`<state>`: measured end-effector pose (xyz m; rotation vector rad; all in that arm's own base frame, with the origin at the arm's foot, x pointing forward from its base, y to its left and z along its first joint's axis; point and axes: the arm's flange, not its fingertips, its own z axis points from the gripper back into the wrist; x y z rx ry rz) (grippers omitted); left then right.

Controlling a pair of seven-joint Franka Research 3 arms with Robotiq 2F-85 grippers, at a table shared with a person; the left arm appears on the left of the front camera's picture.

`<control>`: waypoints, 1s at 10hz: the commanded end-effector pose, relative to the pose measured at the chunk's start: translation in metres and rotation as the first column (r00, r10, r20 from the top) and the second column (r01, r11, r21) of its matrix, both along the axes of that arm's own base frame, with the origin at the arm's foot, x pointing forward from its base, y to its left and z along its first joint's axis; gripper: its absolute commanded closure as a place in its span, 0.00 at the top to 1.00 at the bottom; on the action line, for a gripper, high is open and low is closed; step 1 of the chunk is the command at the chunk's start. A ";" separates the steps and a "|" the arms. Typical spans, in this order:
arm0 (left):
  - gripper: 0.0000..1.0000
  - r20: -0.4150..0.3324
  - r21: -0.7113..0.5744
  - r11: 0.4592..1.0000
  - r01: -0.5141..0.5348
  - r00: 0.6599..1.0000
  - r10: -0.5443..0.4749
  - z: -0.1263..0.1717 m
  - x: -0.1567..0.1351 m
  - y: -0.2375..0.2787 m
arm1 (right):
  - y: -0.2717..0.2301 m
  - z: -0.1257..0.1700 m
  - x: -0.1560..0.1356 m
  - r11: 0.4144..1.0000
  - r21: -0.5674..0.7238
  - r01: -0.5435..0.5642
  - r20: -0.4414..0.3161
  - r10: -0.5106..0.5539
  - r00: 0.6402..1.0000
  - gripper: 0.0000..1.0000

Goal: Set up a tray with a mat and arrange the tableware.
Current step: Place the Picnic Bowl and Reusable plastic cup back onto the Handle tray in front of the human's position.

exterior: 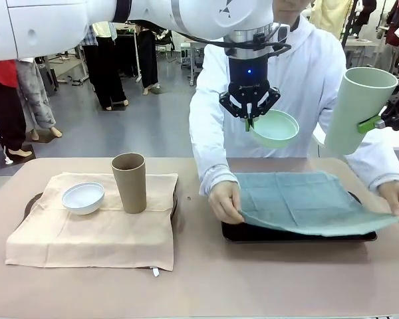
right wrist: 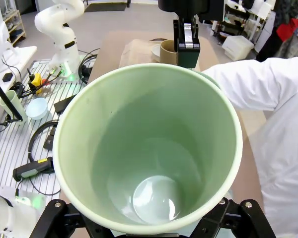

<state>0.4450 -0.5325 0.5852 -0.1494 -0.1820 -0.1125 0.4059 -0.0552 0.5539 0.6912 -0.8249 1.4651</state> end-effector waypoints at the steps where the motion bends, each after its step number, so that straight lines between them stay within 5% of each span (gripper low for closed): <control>1: 0.00 -0.001 -0.011 1.000 0.005 1.000 -0.005 0.004 0.001 0.002 | 0.001 0.000 0.001 1.000 -0.006 -0.002 0.003 0.002 1.000 0.00; 10: 0.00 -0.001 -0.011 1.000 0.005 1.000 -0.005 0.004 0.001 0.002 | 0.001 0.000 0.001 1.000 -0.006 -0.002 0.003 0.002 1.000 0.00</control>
